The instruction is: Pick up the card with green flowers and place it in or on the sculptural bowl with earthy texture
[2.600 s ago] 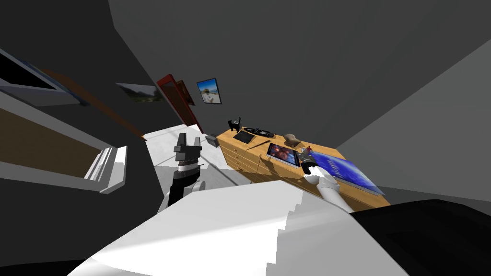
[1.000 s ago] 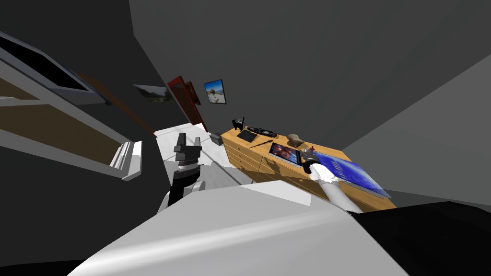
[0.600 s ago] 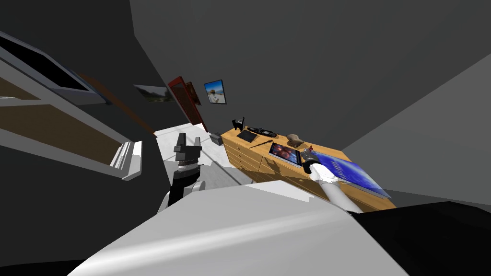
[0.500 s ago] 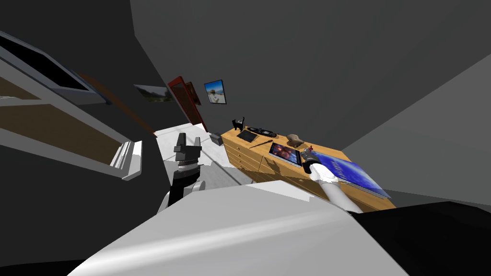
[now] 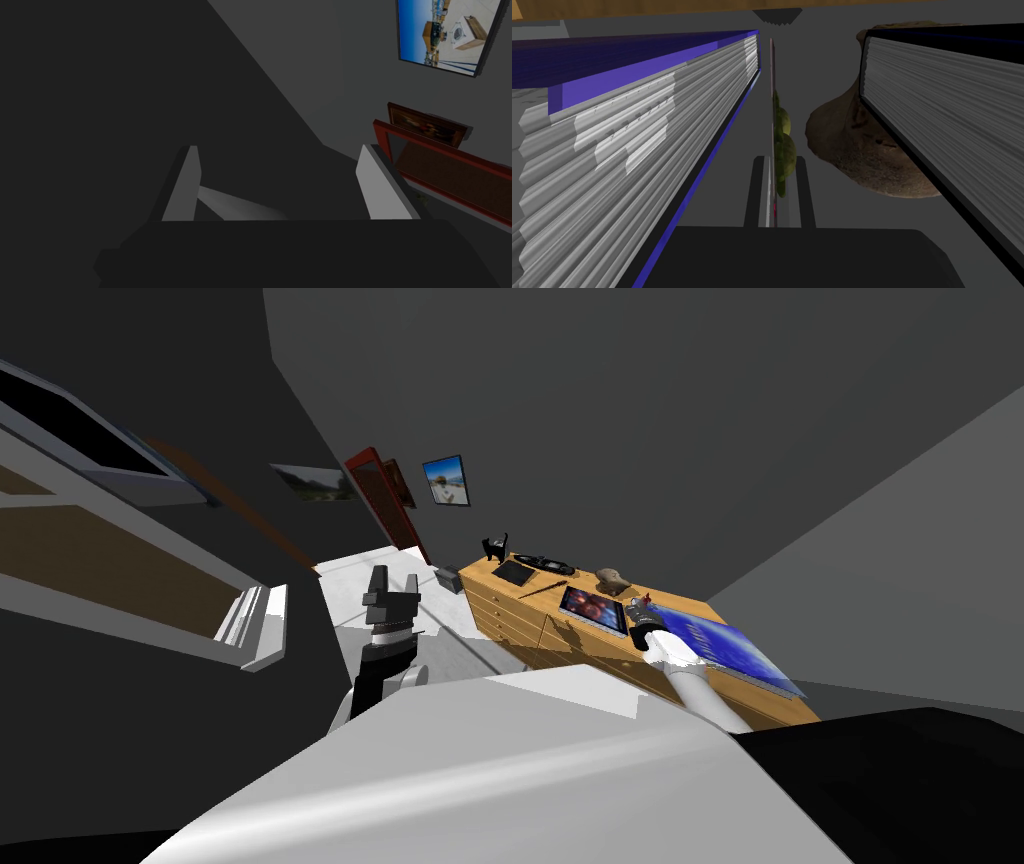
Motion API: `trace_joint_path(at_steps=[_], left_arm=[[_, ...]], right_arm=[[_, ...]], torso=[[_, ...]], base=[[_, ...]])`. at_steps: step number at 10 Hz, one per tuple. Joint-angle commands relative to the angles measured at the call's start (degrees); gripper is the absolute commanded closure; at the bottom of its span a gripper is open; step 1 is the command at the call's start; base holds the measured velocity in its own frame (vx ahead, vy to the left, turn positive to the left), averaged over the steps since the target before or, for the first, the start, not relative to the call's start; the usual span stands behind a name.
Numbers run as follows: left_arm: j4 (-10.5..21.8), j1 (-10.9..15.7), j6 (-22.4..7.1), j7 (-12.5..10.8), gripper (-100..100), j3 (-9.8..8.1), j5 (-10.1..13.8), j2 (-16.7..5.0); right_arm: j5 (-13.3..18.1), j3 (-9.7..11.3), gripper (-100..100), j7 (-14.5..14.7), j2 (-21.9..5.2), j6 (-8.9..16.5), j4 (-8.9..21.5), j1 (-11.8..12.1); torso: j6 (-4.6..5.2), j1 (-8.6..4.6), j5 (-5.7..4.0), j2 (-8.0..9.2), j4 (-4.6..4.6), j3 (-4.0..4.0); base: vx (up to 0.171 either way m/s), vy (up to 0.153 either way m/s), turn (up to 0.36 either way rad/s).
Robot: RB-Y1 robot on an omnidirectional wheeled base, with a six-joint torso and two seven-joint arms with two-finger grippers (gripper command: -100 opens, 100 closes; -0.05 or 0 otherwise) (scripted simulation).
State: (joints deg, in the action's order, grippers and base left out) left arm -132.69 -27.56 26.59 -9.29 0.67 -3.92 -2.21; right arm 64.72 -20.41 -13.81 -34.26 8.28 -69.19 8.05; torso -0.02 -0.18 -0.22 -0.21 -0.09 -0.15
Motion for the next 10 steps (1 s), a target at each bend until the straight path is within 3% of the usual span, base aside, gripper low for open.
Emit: trace_joint_path(at_steps=[1, 3, 4, 5, 7, 8, 9, 10], left_arm=[[0.0, 0.0, 0.0, 0.0, 0, 0.0, 0.0, 0.0], [0.0, 0.0, 0.0, 0.0, 0, 0.0, 0.0, 0.0], [0.0, 0.0, 0.0, 0.0, 0, 0.0, 0.0, 0.0], [0.0, 0.0, 0.0, 0.0, 0, 0.0, 0.0, 0.0], [0.0, 0.0, 0.0, 0.0, 0, 0.0, 0.0, 0.0], [0.0, 0.0, 0.0, 0.0, 0, 0.0, 0.0, 0.0], [0.0, 0.0, 0.0, 0.0, 0, 0.0, 0.0, 0.0], [0.0, 0.0, 0.0, 0.0, 0, 0.0, 0.0, 0.0]], right_arm=[[-2.9, -0.1, 100, 2.9, 1.2, -0.1, -2.3, 1.1], [-5.2, -0.1, 100, 6.1, 1.2, -0.1, -2.3, 1.1], [-7.4, -0.4, 100, 7.7, 2.4, -0.3, -4.4, 2.1], [-9.2, -0.4, 100, 9.3, 2.4, -0.3, -4.4, 2.1], [-9.6, -0.4, 100, 11.7, 2.4, -0.3, -4.4, 2.1], [-12.4, -0.7, 100, 13.8, 3.5, -0.5, -6.5, 3.0], [-14.1, -0.7, 100, 15.3, 3.5, -0.5, -6.5, 3.0], [-14.1, -0.7, 100, 16.9, 3.5, -0.5, -6.5, 3.0]], torso=[[0.0, 0.0, 0.0, 0.0, 0.0, 0.0], [-0.01, -0.04, -0.04, -0.04, -0.02, -0.03], [-0.05, -0.06, -0.07, -0.03, -0.03, -0.03], [-0.03, -0.09, -0.08, -0.06, -0.05, -0.05], [-0.1, -0.1, -0.11, -0.08, -0.06, -0.07], [-0.14, -0.09, -0.12, -0.09, -0.07, -0.08], [-0.11, -0.1, -0.12, -0.13, -0.09, -0.11], [-0.14, -0.12, -0.13, -0.17, -0.1, -0.13]], base=[[0.028, -0.011, -0.069], [0.021, -0.008, -0.03], [0.025, -0.018, -0.074], [0.025, -0.014, -0.056], [0.01, 0.001, 0.002], [0.023, -0.007, -0.083], [0.031, -0.009, -0.05], [0.018, -0.004, -0.004]])
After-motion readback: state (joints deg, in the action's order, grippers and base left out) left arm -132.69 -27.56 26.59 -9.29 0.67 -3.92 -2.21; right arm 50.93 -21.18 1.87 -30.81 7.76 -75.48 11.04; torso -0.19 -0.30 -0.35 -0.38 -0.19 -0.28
